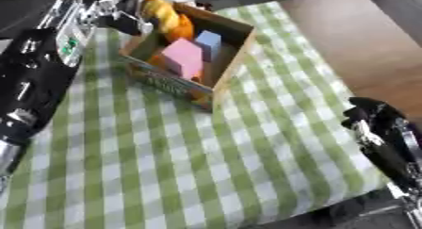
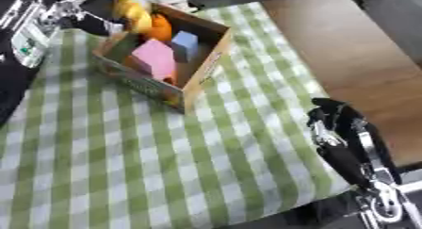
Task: Pick up objects on the table and place them in the box.
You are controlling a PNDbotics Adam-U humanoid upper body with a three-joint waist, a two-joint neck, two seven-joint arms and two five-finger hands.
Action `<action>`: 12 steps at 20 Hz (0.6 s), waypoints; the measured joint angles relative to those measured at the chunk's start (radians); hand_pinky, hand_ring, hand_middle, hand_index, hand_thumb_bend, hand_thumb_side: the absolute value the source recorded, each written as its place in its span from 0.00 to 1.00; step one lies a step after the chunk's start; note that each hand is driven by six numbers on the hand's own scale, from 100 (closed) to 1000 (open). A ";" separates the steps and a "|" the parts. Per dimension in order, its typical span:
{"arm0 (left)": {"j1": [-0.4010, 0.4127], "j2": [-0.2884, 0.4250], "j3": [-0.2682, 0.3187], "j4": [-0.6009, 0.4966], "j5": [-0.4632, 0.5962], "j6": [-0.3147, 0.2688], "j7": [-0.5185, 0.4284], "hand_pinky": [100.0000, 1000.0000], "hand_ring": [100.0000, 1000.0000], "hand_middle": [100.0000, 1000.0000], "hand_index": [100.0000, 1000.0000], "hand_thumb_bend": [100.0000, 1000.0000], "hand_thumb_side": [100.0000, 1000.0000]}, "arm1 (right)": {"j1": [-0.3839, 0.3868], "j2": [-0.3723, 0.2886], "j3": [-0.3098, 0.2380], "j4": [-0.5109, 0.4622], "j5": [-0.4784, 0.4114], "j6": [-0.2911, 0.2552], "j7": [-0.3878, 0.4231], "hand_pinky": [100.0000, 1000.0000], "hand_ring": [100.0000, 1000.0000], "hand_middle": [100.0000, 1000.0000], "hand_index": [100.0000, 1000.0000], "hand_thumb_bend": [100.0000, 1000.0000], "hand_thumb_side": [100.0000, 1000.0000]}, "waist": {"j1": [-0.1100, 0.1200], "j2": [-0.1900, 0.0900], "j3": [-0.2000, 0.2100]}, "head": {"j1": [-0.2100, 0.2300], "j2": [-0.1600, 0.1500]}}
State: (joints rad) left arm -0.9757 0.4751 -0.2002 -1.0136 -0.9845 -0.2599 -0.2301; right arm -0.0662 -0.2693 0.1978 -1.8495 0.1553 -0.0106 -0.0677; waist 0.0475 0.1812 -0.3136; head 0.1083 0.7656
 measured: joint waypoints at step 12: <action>0.307 0.169 0.087 -0.477 0.478 0.083 0.177 0.61 0.60 0.62 0.79 0.00 0.28 | 0.015 -0.009 -0.003 0.006 0.000 -0.004 -0.007 0.64 0.56 0.56 0.76 0.00 0.51 | 0.007 -0.027 0.088 | -0.006 0.000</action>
State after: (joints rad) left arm -0.6684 0.6444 -0.1129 -1.4906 -0.5065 -0.1772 -0.0531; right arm -0.0517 -0.2787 0.1950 -1.8437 0.1554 -0.0146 -0.0749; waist 0.0549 0.1543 -0.2259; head 0.1022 0.7656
